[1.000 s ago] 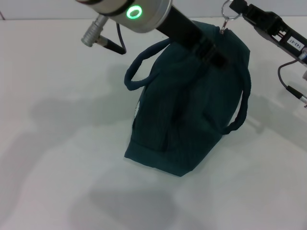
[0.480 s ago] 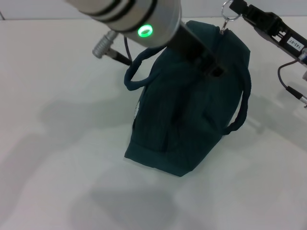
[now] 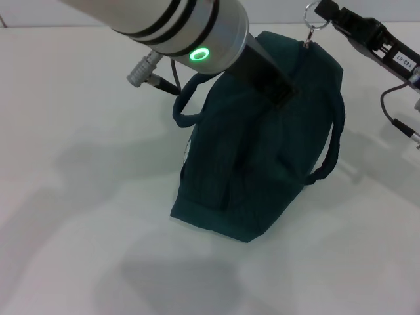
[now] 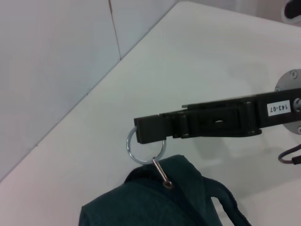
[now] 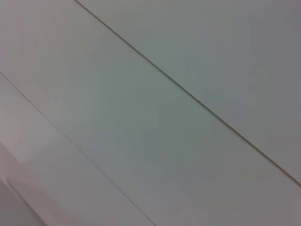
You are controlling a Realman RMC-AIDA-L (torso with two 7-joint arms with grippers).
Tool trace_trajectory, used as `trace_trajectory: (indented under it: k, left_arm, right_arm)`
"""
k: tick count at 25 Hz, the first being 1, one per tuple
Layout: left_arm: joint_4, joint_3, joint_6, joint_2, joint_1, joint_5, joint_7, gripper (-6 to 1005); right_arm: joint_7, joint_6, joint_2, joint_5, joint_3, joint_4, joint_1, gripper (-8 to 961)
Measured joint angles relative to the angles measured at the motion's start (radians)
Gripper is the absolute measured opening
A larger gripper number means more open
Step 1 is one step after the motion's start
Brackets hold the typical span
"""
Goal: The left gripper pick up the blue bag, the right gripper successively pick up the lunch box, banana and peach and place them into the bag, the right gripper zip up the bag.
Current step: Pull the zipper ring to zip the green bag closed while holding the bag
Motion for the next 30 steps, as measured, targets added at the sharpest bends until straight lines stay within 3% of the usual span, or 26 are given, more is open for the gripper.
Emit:
trace_trajectory:
  k: [4, 8, 15, 24, 30]
  left_arm:
    - [0.009, 0.005, -0.005, 0.0, 0.005, 0.0, 0.007, 165]
    - [0.009, 0.008, -0.006, 0.0, 0.009, 0.0, 0.016, 107]
    - [0.032, -0.018, -0.02, 0.0, 0.046, -0.018, 0.055, 91]
    - [0.044, -0.106, -0.032, 0.001, 0.11, -0.156, 0.161, 69]
    - [0.097, -0.147, -0.066, 0.001, 0.199, -0.251, 0.243, 57]
  right_arm:
    - [0.0, 0.0, 0.0, 0.011, -0.004, 0.0, -0.004, 6]
    - [0.0, 0.0, 0.0, 0.012, -0.003, 0.0, -0.004, 6]
    - [-0.001, 0.017, 0.0, 0.022, 0.0, 0.0, -0.012, 6]
    - [-0.006, 0.077, -0.003, 0.042, 0.0, -0.008, -0.038, 6]
    - [-0.027, 0.134, -0.008, 0.052, 0.0, -0.009, -0.058, 6]
